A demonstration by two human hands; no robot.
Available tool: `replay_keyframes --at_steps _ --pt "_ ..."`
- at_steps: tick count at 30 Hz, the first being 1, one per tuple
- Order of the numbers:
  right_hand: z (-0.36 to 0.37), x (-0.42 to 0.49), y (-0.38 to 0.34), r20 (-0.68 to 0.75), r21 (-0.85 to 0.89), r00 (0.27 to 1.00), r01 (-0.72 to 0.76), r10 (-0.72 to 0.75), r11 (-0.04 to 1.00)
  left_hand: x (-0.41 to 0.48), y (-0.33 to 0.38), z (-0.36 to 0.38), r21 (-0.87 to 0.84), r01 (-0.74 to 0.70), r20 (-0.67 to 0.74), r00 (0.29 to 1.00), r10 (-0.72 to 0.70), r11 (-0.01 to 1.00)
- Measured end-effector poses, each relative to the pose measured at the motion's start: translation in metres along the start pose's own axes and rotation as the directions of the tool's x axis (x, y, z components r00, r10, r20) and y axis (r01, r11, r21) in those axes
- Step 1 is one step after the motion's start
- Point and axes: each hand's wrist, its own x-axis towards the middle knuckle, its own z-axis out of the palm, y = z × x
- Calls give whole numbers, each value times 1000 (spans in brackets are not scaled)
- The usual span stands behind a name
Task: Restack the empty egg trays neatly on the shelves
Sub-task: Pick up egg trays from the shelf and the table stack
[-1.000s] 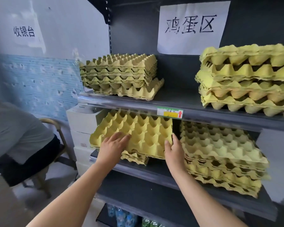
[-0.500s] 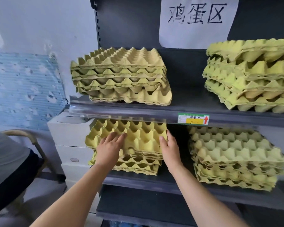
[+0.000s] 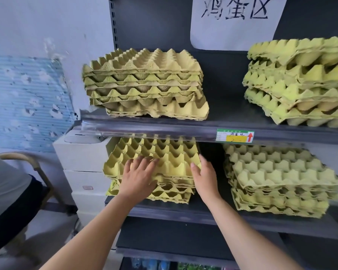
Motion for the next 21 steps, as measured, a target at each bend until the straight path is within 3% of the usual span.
replay_keyframes --at_steps 10,21 --pt "-82 -14 11 -67 -358 958 239 -280 903 31 79 -41 -50 -214 -142 968 205 976" --pt "-302 -53 117 -274 -534 898 156 -344 831 73 310 -86 -145 -437 -271 880 390 888"
